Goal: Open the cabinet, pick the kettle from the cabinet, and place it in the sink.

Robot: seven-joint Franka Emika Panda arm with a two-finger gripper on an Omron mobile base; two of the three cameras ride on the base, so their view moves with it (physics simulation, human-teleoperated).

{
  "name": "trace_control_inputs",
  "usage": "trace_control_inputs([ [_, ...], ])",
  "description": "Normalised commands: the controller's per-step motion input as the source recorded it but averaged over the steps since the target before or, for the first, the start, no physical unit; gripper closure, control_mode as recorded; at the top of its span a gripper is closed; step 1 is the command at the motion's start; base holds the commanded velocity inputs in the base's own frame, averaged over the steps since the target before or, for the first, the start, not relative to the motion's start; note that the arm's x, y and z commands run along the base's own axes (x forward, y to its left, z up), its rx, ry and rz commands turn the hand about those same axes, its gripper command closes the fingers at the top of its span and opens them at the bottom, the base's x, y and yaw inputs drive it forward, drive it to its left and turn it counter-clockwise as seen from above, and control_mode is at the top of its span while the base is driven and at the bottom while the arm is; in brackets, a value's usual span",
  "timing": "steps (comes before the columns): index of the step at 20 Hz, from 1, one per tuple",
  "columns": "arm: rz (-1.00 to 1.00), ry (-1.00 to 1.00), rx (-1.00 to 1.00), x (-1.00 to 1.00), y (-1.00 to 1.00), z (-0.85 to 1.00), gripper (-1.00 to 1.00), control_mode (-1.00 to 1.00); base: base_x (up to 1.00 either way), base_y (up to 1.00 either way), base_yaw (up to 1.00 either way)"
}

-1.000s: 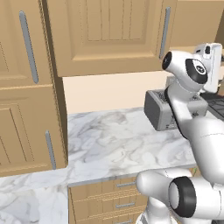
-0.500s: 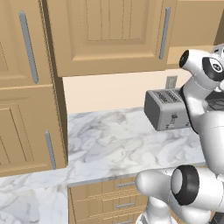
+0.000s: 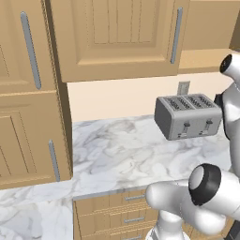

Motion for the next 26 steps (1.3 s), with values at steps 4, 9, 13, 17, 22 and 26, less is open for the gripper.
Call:
trace_control_inputs([
  [4,-0.03,0.0,0.02,-0.25,-0.82,0.0,-1.0,-1.0,0.0,0.0,0.0],
  [9,-0.01,0.0,0.06,-0.16,-0.71,0.0,-1.0,-1.0,0.0,0.0,0.0],
  [13,0.0,0.0,0.05,-0.08,-0.35,0.0,-1.0,-1.0,0.0,0.0,0.0],
  [17,0.0,0.0,0.02,-0.08,-0.06,0.0,-1.0,-1.0,0.0,0.0,0.0],
  [22,0.0,-0.05,0.03,-0.17,0.0,0.04,-1.0,-1.0,0.0,0.0,0.0],
  [26,0.0,-0.13,0.1,-0.19,0.08,0.23,-1.0,-1.0,0.0,0.0,0.0],
])
